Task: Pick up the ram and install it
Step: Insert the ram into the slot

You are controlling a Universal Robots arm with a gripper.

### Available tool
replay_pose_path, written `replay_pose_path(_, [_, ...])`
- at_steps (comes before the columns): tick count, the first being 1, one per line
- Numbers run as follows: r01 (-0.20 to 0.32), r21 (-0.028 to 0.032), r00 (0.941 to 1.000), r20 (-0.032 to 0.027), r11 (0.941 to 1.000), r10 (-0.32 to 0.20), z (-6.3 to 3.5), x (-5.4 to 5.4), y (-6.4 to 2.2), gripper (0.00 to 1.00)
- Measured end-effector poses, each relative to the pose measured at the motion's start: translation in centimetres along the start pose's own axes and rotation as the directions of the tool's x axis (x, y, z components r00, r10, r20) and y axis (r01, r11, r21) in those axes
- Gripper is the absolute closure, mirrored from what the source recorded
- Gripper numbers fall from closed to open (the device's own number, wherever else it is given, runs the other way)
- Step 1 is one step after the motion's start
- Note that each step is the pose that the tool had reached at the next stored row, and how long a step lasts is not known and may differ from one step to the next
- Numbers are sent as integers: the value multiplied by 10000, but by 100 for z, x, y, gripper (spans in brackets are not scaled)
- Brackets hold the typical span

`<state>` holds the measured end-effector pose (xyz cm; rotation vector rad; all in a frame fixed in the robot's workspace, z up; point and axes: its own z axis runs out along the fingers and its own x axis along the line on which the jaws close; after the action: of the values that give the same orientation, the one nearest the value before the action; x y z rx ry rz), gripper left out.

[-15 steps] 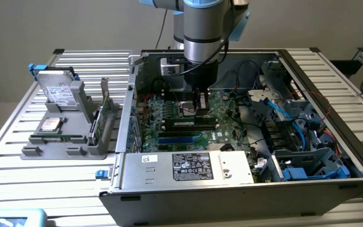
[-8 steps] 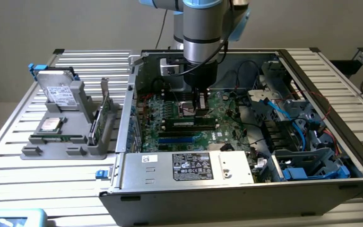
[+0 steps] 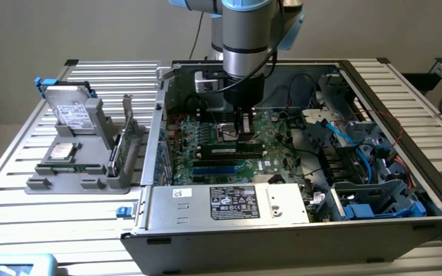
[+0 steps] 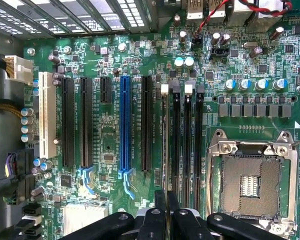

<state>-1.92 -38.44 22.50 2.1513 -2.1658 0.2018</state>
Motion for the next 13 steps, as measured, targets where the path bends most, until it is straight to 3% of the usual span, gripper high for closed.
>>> replay_pose_path(8, [-5,37,10000,3,10000,5,6,-1,2,87])
replay_pose_path(10, [-4,36,10000,3,10000,4,6,-1,3,80])
replay_pose_path(12, [-5,35,10000,3,10000,5,5,-1,4,80])
replay_pose_path(13, [-5,34,10000,-1,10000,5,2,0,4,73])
